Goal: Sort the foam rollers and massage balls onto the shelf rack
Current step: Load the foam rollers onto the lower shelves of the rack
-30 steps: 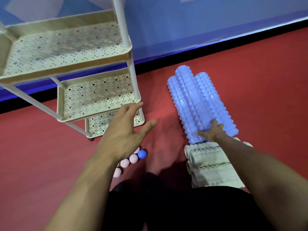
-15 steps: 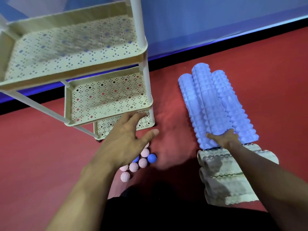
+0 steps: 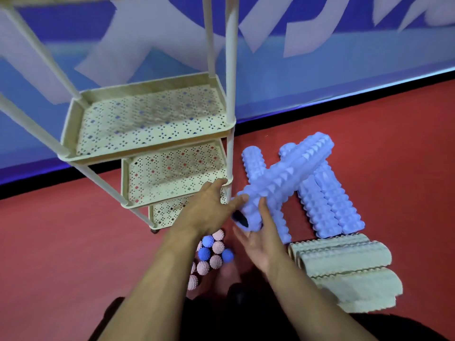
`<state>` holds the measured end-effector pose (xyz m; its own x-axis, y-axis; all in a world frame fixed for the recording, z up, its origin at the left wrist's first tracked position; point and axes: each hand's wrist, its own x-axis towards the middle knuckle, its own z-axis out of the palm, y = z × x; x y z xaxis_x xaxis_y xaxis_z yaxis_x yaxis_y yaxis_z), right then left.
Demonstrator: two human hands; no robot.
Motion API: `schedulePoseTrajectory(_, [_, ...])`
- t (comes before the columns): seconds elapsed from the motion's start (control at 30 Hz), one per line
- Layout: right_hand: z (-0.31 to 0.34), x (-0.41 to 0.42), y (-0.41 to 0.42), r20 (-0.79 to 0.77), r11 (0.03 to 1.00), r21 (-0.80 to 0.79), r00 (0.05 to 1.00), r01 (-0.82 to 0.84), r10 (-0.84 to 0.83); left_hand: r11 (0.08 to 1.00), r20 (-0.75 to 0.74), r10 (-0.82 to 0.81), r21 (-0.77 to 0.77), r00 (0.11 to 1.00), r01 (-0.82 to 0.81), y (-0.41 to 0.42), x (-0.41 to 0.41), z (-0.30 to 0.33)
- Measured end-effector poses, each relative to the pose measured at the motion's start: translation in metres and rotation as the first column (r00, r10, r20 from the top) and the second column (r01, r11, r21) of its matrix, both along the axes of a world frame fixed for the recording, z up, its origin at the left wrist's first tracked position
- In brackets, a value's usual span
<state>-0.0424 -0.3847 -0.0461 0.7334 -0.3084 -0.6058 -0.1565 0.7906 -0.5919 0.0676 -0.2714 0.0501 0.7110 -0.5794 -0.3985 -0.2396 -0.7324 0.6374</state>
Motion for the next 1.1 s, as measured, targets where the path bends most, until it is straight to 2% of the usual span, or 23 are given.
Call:
schedulePoseTrajectory(0.07, [0.017, 0.001, 0.022, 0.059, 0.999, -0.034, 0.998, -0.036, 0.038, 0.992, -0.136, 0.081, -0.084, 0.987, -0.093, 0.003, -0.010, 0.006])
schedulePoseTrajectory(0.17, [0.044, -0.004, 0.052, 0.113, 0.995, -0.099, 0.993, -0.022, 0.033, 0.948, -0.345, 0.187, -0.184, 0.920, -0.261, 0.011, -0.023, 0.011])
schedulePoseTrajectory(0.23, [0.070, -0.014, 0.067, 0.110, 0.984, -0.179, 0.994, 0.000, 0.020, 0.889, -0.519, 0.230, -0.231, 0.823, -0.394, 0.023, -0.031, 0.017])
schedulePoseTrajectory(0.3, [0.090, -0.023, 0.078, 0.144, 0.967, -0.253, 0.988, -0.014, 0.052, 0.817, -0.671, 0.205, -0.284, 0.712, -0.502, 0.037, -0.042, 0.025])
schedulePoseTrajectory(0.4, [0.114, -0.029, 0.093, 0.181, 0.939, -0.341, 0.978, -0.037, 0.104, 0.673, -0.759, 0.181, -0.368, 0.625, -0.642, 0.061, -0.053, 0.043])
schedulePoseTrajectory(0.6, [0.146, -0.023, 0.134, 0.167, 0.900, -0.335, 0.923, -0.279, 0.348, 0.592, -0.604, 0.292, -0.494, 0.741, -0.636, 0.118, -0.049, 0.080])
schedulePoseTrajectory(0.7, [0.174, -0.024, 0.132, 0.220, 0.941, -0.274, 0.940, -0.198, 0.262, 0.626, -0.484, 0.341, -0.523, 0.806, -0.579, 0.152, -0.049, 0.095])
schedulePoseTrajectory(0.83, [0.202, -0.036, 0.108, 0.271, 0.981, -0.186, 0.957, -0.053, 0.103, 0.651, -0.427, 0.350, -0.529, 0.834, -0.544, 0.202, -0.060, 0.112])
schedulePoseTrajectory(1.0, [0.221, -0.055, 0.102, 0.174, 0.995, -0.095, 0.983, -0.037, 0.053, 0.684, -0.346, 0.342, -0.546, 0.873, -0.484, 0.249, -0.079, 0.129])
schedulePoseTrajectory(1.1, [0.231, -0.070, 0.110, 0.154, 0.992, -0.043, 0.980, -0.121, 0.127, 0.687, -0.294, 0.351, -0.564, 0.889, -0.457, 0.266, -0.098, 0.139])
